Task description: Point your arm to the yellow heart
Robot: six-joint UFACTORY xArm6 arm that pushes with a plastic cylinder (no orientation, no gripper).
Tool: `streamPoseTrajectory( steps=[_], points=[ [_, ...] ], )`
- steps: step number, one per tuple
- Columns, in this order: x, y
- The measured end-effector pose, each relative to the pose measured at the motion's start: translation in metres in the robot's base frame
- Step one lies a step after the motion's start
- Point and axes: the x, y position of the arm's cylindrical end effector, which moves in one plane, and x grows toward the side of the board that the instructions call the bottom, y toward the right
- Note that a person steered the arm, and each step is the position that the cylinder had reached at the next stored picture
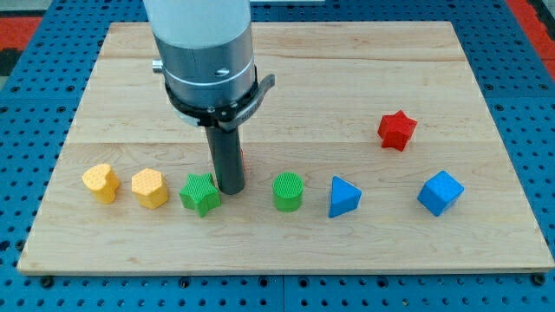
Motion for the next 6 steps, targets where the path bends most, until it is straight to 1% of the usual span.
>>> streamPoseTrajectory(
  steps=[1, 2, 4, 5, 6],
  points=[
    [-0.004, -0.002],
    [-0.031, -0.027],
    [-0.047, -0.035],
    [-0.091, -0.011],
    [-0.14, -0.02]
  ],
)
